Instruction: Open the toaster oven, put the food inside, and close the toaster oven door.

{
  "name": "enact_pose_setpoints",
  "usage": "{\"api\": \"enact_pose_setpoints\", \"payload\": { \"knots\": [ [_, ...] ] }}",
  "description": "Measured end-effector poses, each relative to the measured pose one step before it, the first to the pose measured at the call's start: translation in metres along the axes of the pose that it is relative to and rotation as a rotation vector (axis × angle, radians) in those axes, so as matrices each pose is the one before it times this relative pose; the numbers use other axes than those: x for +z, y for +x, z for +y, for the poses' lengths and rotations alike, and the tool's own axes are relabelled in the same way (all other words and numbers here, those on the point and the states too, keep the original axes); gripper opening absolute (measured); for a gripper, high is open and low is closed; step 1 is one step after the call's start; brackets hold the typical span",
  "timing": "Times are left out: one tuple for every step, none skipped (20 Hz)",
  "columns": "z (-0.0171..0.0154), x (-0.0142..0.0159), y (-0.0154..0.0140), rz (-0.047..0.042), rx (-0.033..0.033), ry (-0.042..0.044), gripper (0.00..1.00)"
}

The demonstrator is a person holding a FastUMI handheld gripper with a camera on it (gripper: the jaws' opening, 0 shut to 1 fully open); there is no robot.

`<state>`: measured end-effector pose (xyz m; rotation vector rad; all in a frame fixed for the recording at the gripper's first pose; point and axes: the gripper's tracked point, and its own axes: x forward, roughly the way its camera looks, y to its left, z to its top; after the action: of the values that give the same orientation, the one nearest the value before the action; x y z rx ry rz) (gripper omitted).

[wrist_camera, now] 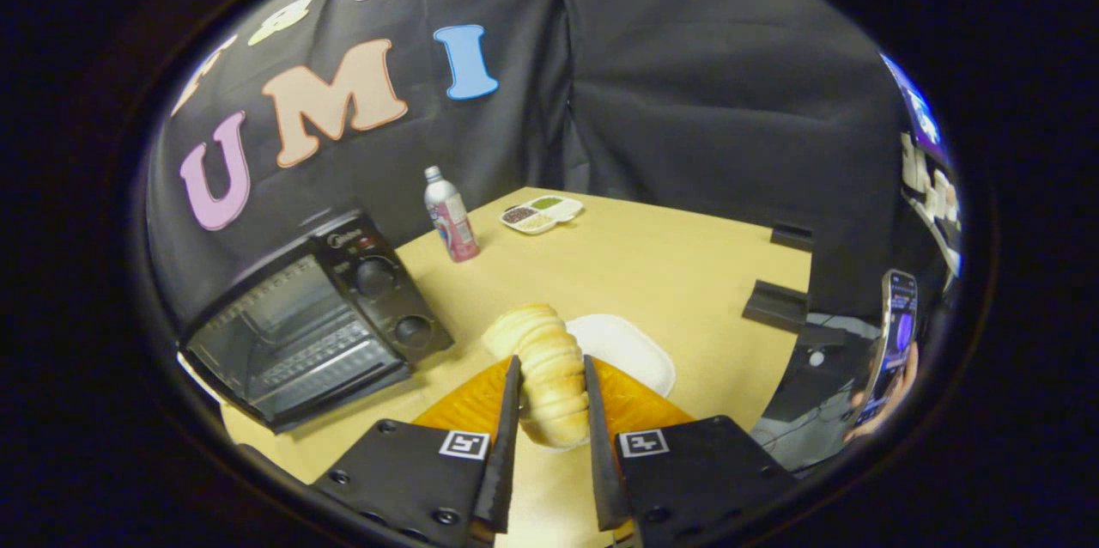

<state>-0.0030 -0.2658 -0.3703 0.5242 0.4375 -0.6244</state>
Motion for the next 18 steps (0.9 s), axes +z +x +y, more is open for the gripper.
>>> {"api": "enact_pose_setpoints", "payload": {
  "knots": [
    [0.01573, -0.0036, -0.00715, 0.01216, 0.02198, 0.02542, 0.4],
    [0.01495, -0.00416, -0.00563, 0.01489, 0.02079, 0.02148, 0.4],
    [0.01338, -0.00533, -0.00322, 0.01661, 0.01532, 0.01266, 0.4],
    [0.01189, -0.00507, -0.00248, 0.01483, 0.00356, 0.00267, 0.4],
    [0.01079, -0.00617, -0.00065, 0.02287, 0.00036, -0.00455, 0.4],
    [0.01147, -0.00557, 0.00076, 0.02392, 0.00238, -0.00345, 0.4],
    [0.01395, -0.00543, 0.00082, 0.01893, 0.00672, 0.00217, 0.4],
    [0.01436, -0.00366, 0.0026, 0.0134, 0.0164, 0.00669, 0.4],
    [0.01475, -0.00404, 0.00637, 0.01525, 0.02217, 0.01114, 0.4],
    [0.01562, -0.00414, 0.00561, 0.01414, 0.02937, 0.00902, 0.4],
    [0.01224, -0.00484, 0.00724, 0.01394, 0.0225, 0.01011, 0.4],
    [0.01079, -0.00428, 0.00744, 0.00959, 0.0223, 0.01138, 0.4],
    [0.01091, -0.00301, 0.00797, 0.00879, 0.01848, 0.01788, 0.4],
    [0.01051, -0.00282, 0.00795, 0.00821, 0.0239, 0.02034, 0.4],
    [0.00914, -0.00316, 0.00729, 0.01036, 0.01676, 0.01858, 0.4],
    [0.0058, -0.00193, 0.00687, 0.0039, 0.00684, 0.0088, 0.4],
    [0.00419, -0.00046, 0.00631, 0.00044, 0.00394, 0.00778, 0.4],
    [0.00517, 0.0007, 0.00594, -0.00064, 0.01135, 0.0108, 0.4]
  ]
}}
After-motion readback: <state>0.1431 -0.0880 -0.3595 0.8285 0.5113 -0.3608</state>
